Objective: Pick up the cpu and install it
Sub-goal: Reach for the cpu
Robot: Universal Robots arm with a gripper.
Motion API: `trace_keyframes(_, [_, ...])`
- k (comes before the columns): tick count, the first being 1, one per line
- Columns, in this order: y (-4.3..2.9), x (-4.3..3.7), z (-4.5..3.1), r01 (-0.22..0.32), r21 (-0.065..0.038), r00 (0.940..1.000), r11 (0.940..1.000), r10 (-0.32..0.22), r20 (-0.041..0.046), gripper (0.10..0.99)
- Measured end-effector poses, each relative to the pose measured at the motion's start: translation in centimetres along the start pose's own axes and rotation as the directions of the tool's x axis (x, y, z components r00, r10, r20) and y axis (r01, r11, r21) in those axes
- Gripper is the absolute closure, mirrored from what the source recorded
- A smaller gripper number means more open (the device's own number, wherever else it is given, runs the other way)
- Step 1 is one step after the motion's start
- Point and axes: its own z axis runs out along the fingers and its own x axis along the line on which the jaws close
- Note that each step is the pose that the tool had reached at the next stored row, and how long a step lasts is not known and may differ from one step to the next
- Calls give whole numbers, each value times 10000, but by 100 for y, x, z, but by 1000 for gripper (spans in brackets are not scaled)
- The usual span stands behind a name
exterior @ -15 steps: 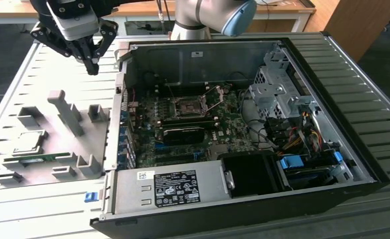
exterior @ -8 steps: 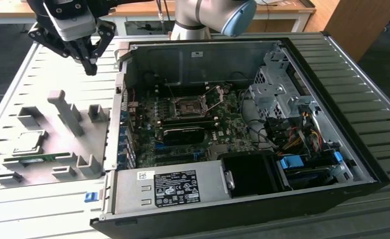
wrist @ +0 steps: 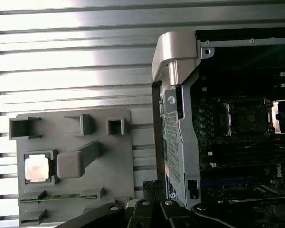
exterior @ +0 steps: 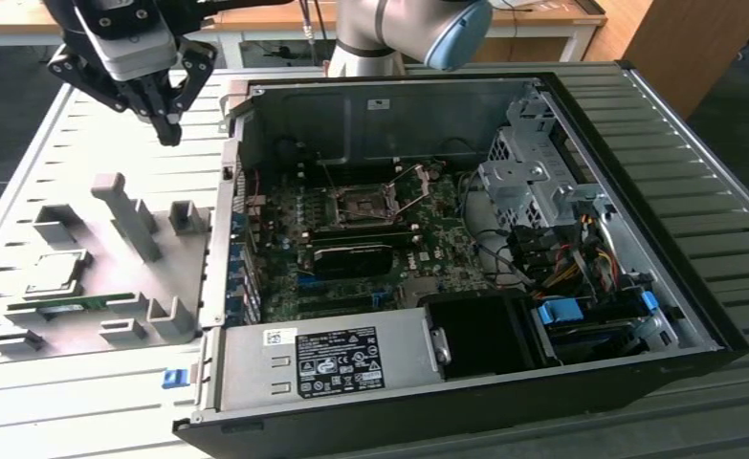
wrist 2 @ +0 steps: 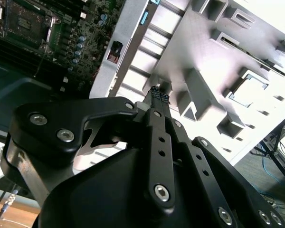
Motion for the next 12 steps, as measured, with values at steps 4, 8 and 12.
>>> trace_keyframes(4, [-2, 21, 4, 1, 0, 10000, 10000, -1, 0, 980])
trace_keyframes(8, [-4, 42, 8, 1, 0, 10000, 10000, -1, -1, 980])
trace_keyframes(12, [-6, 65, 12, 1, -1, 10000, 10000, -1, 0, 980])
